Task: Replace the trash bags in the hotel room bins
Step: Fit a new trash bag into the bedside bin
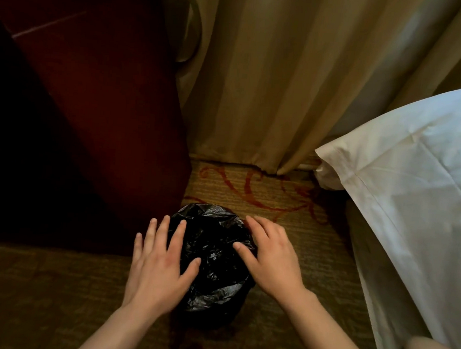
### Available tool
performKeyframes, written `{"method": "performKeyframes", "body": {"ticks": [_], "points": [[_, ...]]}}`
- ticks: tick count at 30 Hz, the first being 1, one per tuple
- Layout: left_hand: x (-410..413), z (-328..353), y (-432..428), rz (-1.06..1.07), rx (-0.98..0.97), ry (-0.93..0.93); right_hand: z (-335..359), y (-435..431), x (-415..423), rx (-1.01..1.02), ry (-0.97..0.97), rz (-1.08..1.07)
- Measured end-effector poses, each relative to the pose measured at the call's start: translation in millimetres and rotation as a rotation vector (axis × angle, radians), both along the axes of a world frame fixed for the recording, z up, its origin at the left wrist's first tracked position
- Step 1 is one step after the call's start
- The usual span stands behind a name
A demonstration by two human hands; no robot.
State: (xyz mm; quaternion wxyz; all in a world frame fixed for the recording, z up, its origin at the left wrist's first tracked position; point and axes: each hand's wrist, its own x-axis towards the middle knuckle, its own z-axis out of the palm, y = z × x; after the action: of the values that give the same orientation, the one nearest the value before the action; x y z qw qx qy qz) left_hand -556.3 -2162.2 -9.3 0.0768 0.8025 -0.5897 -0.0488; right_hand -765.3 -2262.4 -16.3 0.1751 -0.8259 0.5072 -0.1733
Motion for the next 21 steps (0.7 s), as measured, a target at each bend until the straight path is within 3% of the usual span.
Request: {"method": "performKeyframes", "body": {"ticks": [7, 17, 21], "points": [[-3.7, 14.3, -4.3, -0.022, 0.076, -0.031, 15.1, -1.9, 4.6, -0.121, 0.211, 0.037], [5.6, 17.6, -9.2, -0.1, 0.102, -0.049, 37.7, -6.9, 18.4, -0.066, 0.344, 0.043], [16.6, 44.6, -2.9, -0.095, 0.22, -0.033, 82.5, -2.3, 15.8, 0.014, 0.384, 0.029]]}}
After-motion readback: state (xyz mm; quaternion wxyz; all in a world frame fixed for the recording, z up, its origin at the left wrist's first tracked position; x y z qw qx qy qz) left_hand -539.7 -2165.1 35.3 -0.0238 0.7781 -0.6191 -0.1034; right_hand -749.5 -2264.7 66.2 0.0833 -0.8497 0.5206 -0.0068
